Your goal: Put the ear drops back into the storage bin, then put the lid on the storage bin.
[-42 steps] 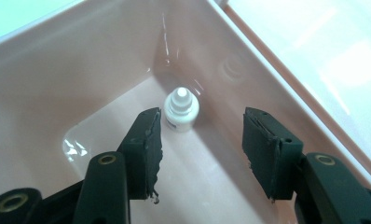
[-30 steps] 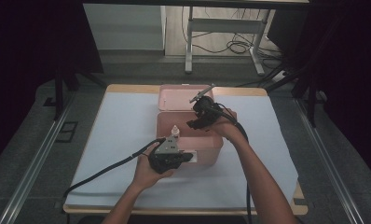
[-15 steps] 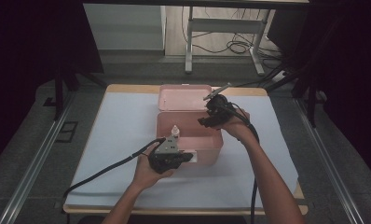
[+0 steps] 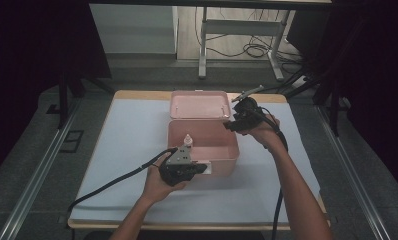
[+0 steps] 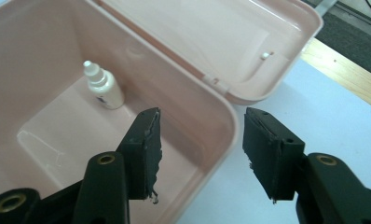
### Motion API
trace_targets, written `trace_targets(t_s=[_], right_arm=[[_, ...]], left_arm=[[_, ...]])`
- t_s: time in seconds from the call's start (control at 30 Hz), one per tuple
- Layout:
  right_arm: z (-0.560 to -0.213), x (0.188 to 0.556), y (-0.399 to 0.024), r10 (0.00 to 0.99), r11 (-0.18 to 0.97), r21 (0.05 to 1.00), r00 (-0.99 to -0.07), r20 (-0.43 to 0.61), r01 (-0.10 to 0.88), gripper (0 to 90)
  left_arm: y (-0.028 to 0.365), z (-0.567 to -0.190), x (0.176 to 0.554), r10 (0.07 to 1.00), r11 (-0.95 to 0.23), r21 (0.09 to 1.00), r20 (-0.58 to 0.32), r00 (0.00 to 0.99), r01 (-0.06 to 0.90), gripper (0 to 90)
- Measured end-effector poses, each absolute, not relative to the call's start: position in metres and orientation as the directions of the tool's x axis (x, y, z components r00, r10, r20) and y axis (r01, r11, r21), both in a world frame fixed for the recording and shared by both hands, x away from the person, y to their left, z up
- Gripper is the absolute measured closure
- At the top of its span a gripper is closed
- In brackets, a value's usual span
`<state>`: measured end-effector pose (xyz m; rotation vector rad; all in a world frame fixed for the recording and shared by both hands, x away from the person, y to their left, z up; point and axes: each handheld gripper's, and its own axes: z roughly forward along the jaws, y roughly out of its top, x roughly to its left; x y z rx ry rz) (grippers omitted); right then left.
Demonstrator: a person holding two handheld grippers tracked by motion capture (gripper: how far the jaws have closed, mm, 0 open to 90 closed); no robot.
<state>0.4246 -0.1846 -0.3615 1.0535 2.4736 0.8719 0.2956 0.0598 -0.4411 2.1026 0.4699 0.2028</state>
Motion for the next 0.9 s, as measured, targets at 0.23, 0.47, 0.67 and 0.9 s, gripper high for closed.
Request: trace_targets(t_s=[0.23, 0.47, 0.67, 0.9], right_arm=[[-0.362, 0.437, -0.188, 0.754, 0.513, 0.662, -0.656, -0.042, 0.547, 46.0], [-0.361, 0.447, -0.189, 0.760, 0.525, 0.656, -0.645, -0.074, 0.543, 47.0], [-0.364, 0.454, -0.191, 0.772, 0.515, 0.654, -0.631, -0.075, 0.554, 47.4], [-0.366, 0.467, -0.191, 0.803, 0.483, 0.645, -0.593, -0.057, 0.592, 46.9]], left_arm=[[0.060, -0.441, 0.295, 0.412, -0.483, 0.838, -0.036, 0.910, 0.252, 90.0], [0.060, -0.441, 0.296, 0.409, -0.478, 0.839, -0.049, 0.911, 0.259, 90.0], [0.060, -0.441, 0.296, 0.406, -0.478, 0.839, -0.050, 0.912, 0.259, 90.0], [0.060, -0.441, 0.296, 0.404, -0.479, 0.839, -0.049, 0.913, 0.257, 90.0]])
